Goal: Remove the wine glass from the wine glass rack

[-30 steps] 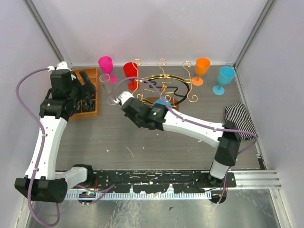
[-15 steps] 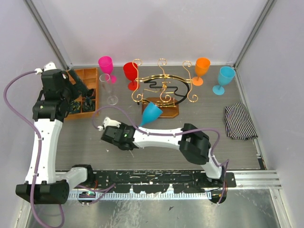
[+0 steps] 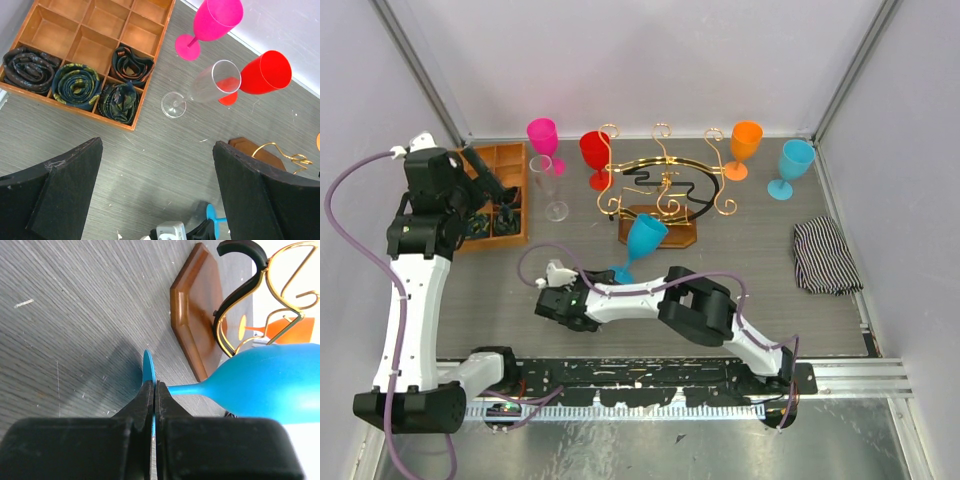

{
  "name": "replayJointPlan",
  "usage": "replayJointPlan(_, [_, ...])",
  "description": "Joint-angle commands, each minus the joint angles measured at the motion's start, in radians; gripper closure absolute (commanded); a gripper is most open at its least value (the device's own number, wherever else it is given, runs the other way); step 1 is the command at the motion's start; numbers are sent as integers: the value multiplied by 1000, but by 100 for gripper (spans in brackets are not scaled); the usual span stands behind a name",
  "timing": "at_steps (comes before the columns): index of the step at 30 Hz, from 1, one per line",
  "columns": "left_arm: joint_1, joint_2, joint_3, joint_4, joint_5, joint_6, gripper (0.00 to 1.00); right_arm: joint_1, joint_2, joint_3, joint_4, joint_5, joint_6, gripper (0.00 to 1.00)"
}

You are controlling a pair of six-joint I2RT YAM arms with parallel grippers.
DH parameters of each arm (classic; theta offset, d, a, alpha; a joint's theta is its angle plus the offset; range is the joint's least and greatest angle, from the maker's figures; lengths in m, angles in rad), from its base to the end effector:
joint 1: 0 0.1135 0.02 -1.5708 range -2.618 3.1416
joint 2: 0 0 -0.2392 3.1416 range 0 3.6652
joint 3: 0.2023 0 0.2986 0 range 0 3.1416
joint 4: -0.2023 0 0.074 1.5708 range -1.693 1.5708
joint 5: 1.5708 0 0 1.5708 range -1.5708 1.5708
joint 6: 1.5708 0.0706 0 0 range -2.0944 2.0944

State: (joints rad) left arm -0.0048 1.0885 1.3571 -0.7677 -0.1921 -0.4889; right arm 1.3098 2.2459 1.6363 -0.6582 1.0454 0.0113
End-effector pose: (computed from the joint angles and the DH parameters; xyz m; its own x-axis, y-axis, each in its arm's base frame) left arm 0.3010 0.0120 0.3923 -0.3460 -0.4594 -0.8181 -0.3686 0.8684 -0.3317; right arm 0.1819 0.4444 0.0775 -0.2510 -0.9178 -0.3077 -0.4151 0.3892 -0.8223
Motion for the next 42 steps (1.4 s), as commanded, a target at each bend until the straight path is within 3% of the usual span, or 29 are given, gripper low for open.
replayJointPlan(1, [5,-24,-24,31,14,-7,2,36,76,34,22,54,104,99])
replayJointPlan(18, [5,-43,-59,45,20,-1,2,91,259,97,-23,-31,166,99])
replayJointPlan(42, [4,-50,-78,54,25,5,2,94,259,54,-16,-60,188,99])
